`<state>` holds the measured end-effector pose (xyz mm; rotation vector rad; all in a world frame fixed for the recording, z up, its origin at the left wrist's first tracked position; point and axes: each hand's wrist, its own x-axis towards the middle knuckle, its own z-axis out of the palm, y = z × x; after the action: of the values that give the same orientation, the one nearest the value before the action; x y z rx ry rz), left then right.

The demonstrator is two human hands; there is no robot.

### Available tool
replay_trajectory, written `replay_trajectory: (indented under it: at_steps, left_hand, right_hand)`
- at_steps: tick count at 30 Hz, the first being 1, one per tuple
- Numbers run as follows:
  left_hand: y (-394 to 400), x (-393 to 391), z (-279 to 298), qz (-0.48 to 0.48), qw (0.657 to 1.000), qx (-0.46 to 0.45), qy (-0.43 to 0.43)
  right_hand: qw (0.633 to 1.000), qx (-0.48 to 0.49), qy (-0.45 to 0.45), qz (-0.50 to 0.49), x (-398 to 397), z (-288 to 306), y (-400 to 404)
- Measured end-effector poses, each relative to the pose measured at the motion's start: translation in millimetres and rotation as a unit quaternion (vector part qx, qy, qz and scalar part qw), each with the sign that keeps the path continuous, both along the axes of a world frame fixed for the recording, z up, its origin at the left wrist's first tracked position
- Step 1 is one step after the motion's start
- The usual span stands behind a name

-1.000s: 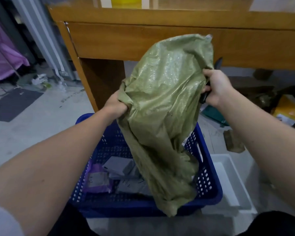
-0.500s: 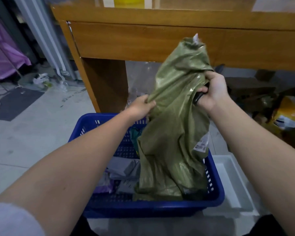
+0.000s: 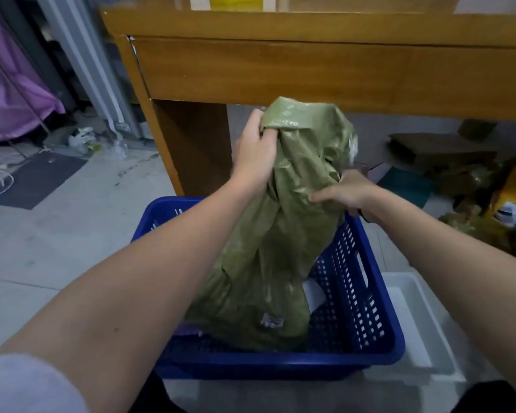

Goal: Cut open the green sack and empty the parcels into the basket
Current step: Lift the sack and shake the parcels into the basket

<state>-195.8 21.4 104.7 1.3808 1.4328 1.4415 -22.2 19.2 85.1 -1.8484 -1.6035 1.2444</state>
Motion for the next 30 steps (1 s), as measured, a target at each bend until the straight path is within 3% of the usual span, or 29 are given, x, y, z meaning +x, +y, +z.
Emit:
replay_trajectory:
  at_steps: [2,5,6,9,11,13,19,24,27,29,30]
  left_hand:
    - [-1,-5,-8,-0.021,0.999,-0.018,-0.02]
    - [1,-20,-22,-0.01,0.996,-0.079,-0.028]
    - [0,-24,-27,0.009,0.995,-0.102,-0.009]
    - [-1,-35,-42,0.028,0.974,-0.215,0.067]
    - [-3,-37,-48,-0.016,0.954,-0.291,0.068]
    - [-6,-34,-51,-0.047,0.94,-0.336,0.031]
    - [-13,-3,-70,-0.103,0.907,-0.391,-0.115]
    - [-11,0,-71,-0.101,0.907,-0.386,-0.137]
    - [-1,-11,-57,-0.04,0.914,-0.279,-0.291]
    - [4,-17,-41,-0.063,0.88,-0.203,-0.425]
    - [4,-18,-32,-0.106,0.864,-0.192,-0.452]
  right_hand:
    - [0.996,0.038,0.063,-0.047,0,10,2]
    - [0.935,0.032,0.33,-0.126,5,32,17]
    - [0.926,0.022,0.356,-0.122,5,33,20]
    - [0.945,-0.022,0.315,-0.087,0,33,8]
    - [0.917,-0.037,0.381,-0.109,1,36,3]
    - [0.883,-0.041,0.452,-0.122,4,40,0]
    - [0.87,-0.064,0.48,-0.097,-8,31,-7]
    - [0.847,-0.069,0.511,-0.129,-3,21,-7]
    - [0.813,-0.036,0.559,-0.16,10,20,-3]
    - [0.788,-0.004,0.586,-0.189,16,25,-1]
    - [0.791,0.001,0.583,-0.188,16,26,-1]
